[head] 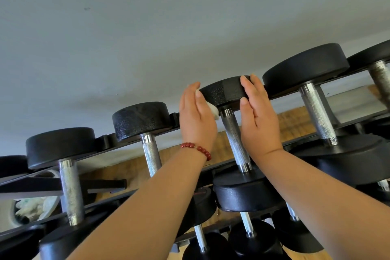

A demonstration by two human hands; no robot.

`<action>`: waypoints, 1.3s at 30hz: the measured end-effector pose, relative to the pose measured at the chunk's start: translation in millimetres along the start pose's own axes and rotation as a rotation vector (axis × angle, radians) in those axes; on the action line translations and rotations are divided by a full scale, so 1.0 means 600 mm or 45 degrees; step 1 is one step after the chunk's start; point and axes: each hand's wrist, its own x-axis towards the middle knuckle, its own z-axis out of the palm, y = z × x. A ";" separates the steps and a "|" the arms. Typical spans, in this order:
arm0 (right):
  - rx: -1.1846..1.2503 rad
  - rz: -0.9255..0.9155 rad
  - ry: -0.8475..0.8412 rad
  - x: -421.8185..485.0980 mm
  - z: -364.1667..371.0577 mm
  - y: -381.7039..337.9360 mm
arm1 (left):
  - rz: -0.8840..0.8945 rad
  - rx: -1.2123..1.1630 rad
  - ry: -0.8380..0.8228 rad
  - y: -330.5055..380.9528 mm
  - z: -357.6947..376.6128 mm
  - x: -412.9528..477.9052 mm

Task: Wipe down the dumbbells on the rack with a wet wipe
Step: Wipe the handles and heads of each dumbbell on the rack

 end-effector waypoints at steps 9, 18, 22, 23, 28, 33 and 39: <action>0.044 0.008 0.010 0.000 -0.001 0.002 | -0.241 -0.109 0.058 -0.002 -0.001 0.010; 0.097 0.010 -0.019 0.000 -0.004 0.004 | 0.022 0.203 -0.034 0.008 -0.004 0.020; 0.126 0.002 -0.009 0.002 -0.003 0.003 | 0.169 0.362 -0.054 0.035 0.014 0.010; 0.133 -0.005 -0.005 0.002 -0.003 0.003 | 0.259 0.439 -0.080 0.041 0.017 0.010; 0.242 0.012 0.004 0.001 -0.007 0.002 | 0.472 0.655 -0.207 0.043 0.000 0.012; 0.341 0.039 0.020 0.002 -0.012 -0.003 | 0.425 0.711 -0.272 0.055 0.001 0.014; 0.522 0.127 0.031 0.004 -0.028 -0.009 | 0.621 0.915 -0.229 0.079 0.044 0.019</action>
